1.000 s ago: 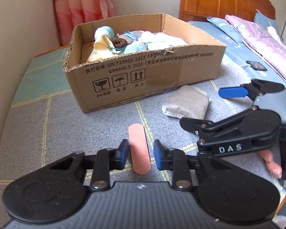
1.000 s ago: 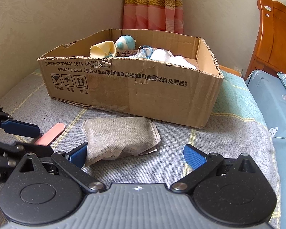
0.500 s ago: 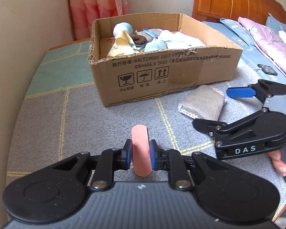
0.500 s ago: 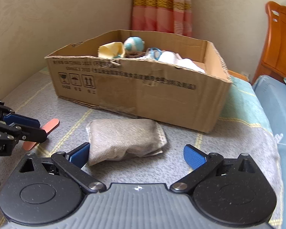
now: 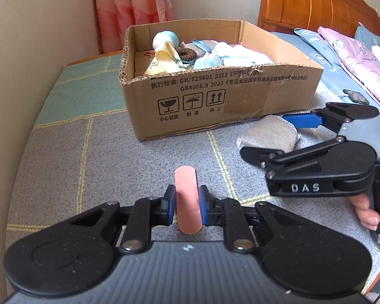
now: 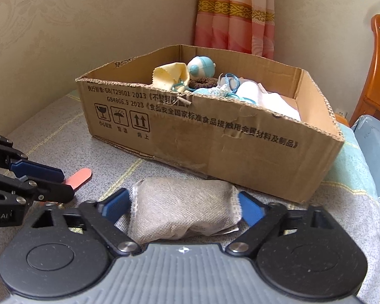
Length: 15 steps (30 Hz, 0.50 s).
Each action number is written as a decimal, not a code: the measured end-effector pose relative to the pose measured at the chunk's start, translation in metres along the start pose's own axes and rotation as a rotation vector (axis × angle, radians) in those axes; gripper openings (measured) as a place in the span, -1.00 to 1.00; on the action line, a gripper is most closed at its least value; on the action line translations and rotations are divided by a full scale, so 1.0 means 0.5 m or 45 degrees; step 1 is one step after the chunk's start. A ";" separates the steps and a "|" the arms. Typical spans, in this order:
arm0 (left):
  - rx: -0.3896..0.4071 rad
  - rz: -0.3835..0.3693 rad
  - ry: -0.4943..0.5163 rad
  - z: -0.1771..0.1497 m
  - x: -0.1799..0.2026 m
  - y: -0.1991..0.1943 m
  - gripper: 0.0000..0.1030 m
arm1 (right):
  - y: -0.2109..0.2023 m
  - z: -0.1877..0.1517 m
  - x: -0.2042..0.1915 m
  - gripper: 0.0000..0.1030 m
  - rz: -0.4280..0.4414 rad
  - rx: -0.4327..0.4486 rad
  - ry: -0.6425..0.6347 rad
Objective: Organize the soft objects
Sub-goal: 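Grasp the pink nail file with the left tool while the right tool approaches the grey sachet, then close the right tool on the grey fabric sachet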
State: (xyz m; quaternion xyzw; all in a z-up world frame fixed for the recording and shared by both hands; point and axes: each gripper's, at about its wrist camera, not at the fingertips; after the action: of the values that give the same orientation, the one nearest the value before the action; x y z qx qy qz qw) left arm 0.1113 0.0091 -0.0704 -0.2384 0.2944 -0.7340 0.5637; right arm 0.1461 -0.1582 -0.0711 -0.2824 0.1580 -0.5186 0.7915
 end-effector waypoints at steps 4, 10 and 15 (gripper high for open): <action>0.011 0.021 0.001 -0.004 0.010 -0.004 -0.65 | -0.009 -0.001 0.001 0.41 -0.018 0.008 0.000; 0.010 0.008 -0.017 -0.005 0.017 -0.008 -0.66 | -0.019 0.002 -0.005 0.19 -0.044 0.022 -0.005; 0.015 -0.016 0.001 -0.001 0.020 -0.019 -0.67 | -0.040 0.004 -0.002 0.09 -0.037 0.030 -0.001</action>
State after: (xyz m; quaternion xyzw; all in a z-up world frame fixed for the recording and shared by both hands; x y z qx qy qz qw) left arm 0.1019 0.0014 -0.0638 -0.2367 0.2889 -0.7394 0.5602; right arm 0.1321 -0.1630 -0.0575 -0.2753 0.1473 -0.5317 0.7872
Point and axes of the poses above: each gripper's, at about its wrist camera, not at the fingertips, and y roughly the way its jaws point, x to its right, z to its top, and after that the axes turned 6 degrees about x, right-handed
